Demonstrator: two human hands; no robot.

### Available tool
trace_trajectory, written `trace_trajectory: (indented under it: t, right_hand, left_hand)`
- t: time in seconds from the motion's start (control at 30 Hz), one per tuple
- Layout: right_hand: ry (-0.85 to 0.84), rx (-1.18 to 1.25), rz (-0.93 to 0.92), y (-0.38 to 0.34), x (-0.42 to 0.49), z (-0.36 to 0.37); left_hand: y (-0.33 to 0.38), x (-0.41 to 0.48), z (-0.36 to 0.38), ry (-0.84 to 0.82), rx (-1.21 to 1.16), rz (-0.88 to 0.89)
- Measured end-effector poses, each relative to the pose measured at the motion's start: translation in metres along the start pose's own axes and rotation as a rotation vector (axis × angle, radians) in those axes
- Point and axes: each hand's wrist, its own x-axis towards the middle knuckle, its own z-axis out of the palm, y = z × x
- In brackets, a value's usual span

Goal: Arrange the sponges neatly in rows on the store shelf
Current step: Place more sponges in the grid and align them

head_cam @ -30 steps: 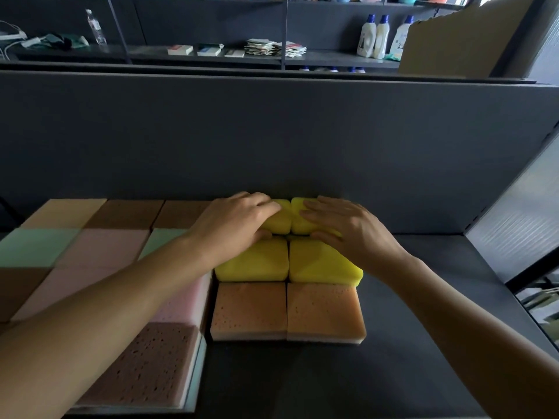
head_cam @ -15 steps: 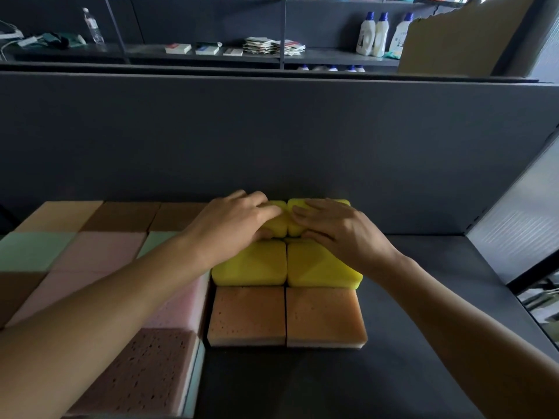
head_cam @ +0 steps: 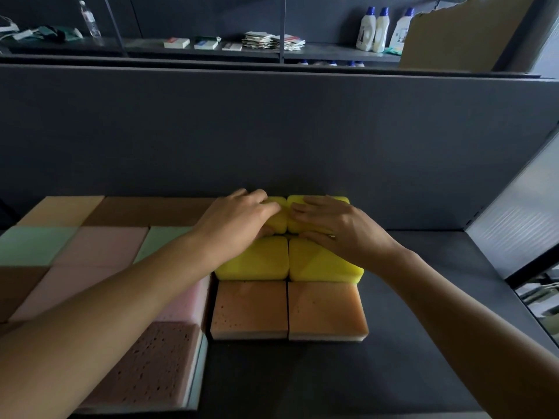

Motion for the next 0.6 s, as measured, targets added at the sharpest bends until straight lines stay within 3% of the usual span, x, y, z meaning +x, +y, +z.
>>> trace_trajectory:
  t: [0.2, 0.4, 0.6]
  right_hand:
    - [-0.069, -0.028, 0.103, -0.016, -0.005, -0.013]
    - [0.134, -0.019, 0.236, -0.068, -0.007, -0.043]
    - [0.056, 0.173, 0.277, -0.146, -0.005, -0.035]
  left_hand:
    - [-0.003, -0.006, -0.016, -0.098, -0.081, -0.019]
    - [0.008, -0.047, -0.052, 0.022, -0.019, -0.037]
    - [0.03, -0.128, -0.087, 0.005, -0.186, -0.212]
